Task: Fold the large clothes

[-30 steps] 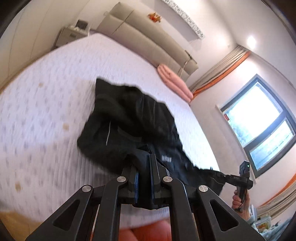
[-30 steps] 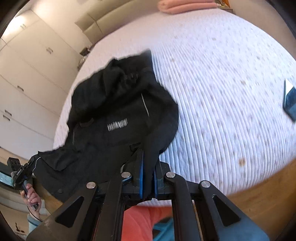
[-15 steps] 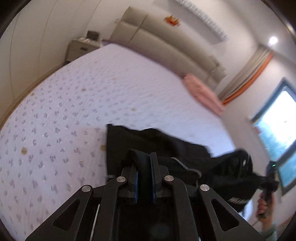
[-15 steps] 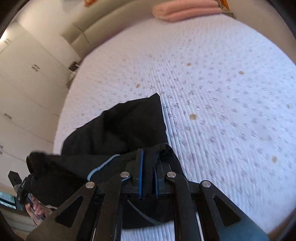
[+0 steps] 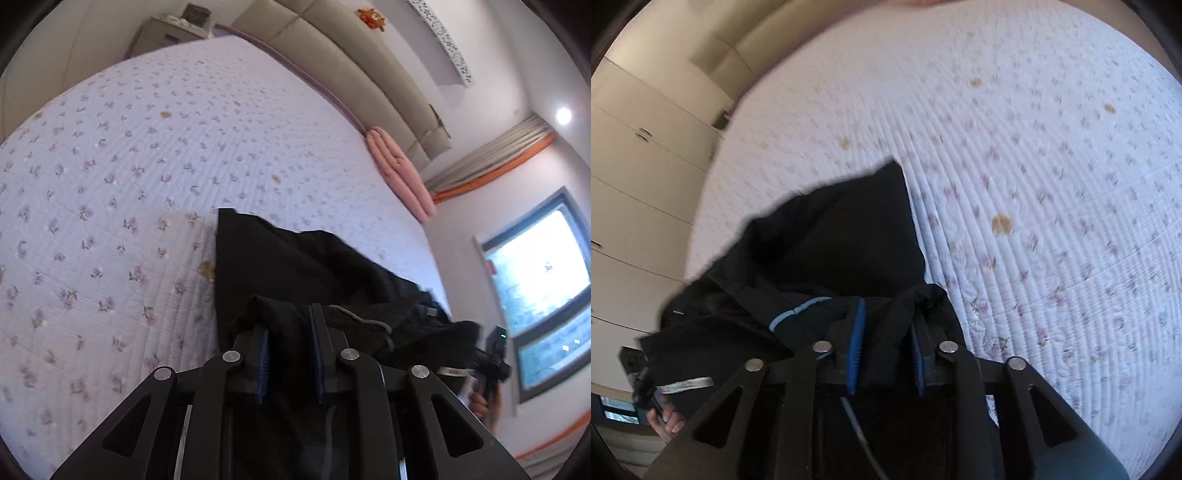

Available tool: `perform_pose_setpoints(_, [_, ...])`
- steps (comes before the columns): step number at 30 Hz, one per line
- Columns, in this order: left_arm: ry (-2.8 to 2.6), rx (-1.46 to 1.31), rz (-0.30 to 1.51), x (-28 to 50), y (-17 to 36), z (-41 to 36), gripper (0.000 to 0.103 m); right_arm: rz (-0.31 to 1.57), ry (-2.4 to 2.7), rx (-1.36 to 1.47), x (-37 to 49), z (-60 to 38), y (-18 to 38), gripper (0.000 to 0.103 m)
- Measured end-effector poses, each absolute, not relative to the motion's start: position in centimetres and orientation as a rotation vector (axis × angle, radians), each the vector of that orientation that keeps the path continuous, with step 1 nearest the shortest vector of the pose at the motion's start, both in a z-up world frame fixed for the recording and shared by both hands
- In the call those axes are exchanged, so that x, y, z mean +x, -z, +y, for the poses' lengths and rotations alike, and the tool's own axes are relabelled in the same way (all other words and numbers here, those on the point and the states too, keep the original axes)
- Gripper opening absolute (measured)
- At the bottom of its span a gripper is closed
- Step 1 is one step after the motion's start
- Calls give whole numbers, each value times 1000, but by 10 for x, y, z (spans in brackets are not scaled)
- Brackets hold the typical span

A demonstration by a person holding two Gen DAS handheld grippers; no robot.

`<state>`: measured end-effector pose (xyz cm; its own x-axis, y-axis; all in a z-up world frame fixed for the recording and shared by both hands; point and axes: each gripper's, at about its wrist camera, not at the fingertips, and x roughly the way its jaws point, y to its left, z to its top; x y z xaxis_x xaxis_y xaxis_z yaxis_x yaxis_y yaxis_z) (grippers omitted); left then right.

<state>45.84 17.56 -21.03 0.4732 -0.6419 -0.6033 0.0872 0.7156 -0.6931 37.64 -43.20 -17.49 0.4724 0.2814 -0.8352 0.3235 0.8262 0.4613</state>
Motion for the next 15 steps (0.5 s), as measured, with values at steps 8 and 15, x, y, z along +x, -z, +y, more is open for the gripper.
perform_pose_setpoints(8, [455, -587, 822, 428, 140, 239, 83, 969, 20, 690, 351, -459, 125, 63])
perform_pose_setpoints(15, [524, -558, 862, 431, 158, 237, 83, 1041, -10, 419, 373, -428, 142, 64])
